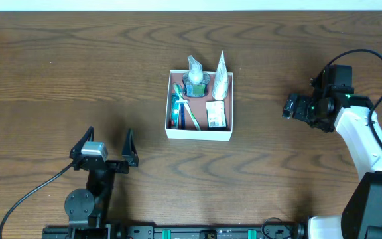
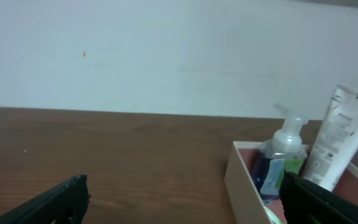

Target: Pack container

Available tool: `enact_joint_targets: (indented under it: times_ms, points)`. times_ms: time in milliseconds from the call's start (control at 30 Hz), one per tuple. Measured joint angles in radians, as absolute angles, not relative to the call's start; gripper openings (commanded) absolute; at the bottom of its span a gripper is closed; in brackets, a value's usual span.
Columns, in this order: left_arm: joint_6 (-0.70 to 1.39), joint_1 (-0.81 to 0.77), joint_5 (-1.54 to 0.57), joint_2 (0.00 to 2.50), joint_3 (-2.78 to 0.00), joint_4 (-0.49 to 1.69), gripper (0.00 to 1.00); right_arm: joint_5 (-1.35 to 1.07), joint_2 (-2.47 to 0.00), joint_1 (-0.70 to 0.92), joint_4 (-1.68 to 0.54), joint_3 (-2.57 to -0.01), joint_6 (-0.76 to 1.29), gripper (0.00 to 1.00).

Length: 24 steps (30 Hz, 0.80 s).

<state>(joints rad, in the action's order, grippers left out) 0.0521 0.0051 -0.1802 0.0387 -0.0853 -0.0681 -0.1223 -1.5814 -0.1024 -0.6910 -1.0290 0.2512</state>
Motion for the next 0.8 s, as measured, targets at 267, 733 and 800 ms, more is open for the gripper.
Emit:
enact_joint_targets:
  times_ms: [267, 733, 800]
  points:
    - [0.052, 0.005, -0.188, 0.010, -0.059, -0.080, 0.98, -0.122, -1.582, -0.102, -0.691, -1.029, 0.251, 0.99]
    - [0.052, 0.004, -0.180, 0.010, -0.012, 0.002, 0.98, -0.123, -1.581, -0.102, -0.691, -1.029, 0.251, 0.99]
    - [0.052, 0.004, -0.178, 0.010, -0.014, 0.007, 0.98, -0.122, -1.581, -0.102, -0.691, -1.029, 0.251, 0.99]
